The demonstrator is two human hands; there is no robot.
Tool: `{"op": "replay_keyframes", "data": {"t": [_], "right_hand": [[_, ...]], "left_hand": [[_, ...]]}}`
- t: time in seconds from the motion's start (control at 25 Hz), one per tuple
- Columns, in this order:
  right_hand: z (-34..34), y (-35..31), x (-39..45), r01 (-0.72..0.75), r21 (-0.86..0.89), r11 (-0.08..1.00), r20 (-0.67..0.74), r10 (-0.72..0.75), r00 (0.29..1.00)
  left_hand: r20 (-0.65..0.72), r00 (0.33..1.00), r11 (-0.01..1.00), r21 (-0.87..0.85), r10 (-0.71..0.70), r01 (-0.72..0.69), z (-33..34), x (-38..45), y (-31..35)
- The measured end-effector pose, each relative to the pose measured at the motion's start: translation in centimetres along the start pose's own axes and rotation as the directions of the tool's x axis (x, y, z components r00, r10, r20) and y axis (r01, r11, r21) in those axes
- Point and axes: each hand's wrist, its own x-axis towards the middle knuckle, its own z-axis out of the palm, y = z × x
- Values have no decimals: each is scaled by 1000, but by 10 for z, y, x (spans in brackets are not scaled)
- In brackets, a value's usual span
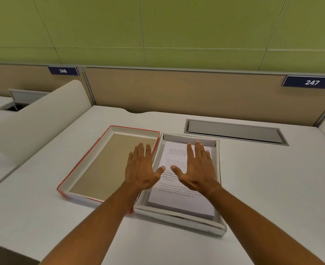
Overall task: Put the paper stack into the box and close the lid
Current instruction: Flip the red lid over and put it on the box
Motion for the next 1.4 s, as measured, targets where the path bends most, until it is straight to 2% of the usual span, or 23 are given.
{"op": "replay_keyframes", "data": {"t": [0.2, 0.48, 0.76, 0.96, 1.08, 1.2, 1.32, 1.4], "right_hand": [[19, -16, 3, -1, -87, 996, 8, 1, 1000], [40, -56, 7, -131, -115, 985, -18, 130, 991], [45, -77, -1, -268, -115, 956, -20, 268, 963], [42, -84, 6, -299, -51, 953, -60, 296, 953], [38, -97, 21, -281, 87, 956, -56, 286, 957], [37, -114, 35, -295, 338, 894, -40, 326, 944], [35, -128, 45, -334, 600, 727, 30, 396, 918], [33, -135, 52, -366, 745, 558, 112, 436, 893]], "left_hand": [[63, 998, 1000, 13, -13, 12, 12, 0, -40], [130, 990, 997, -66, 49, -41, 30, 22, -69], [175, 980, 947, -319, 99, -38, 35, 36, -64], [127, 987, 892, -451, 98, -30, -18, 50, -70], [37, 999, 767, -642, 19, 9, -72, 65, -86], [31, 997, 503, -862, -73, 64, -123, 71, -109], [53, 995, 274, -959, -82, 73, -166, 67, -130], [78, 994, 87, -993, -72, 85, -190, 60, -142]]}}
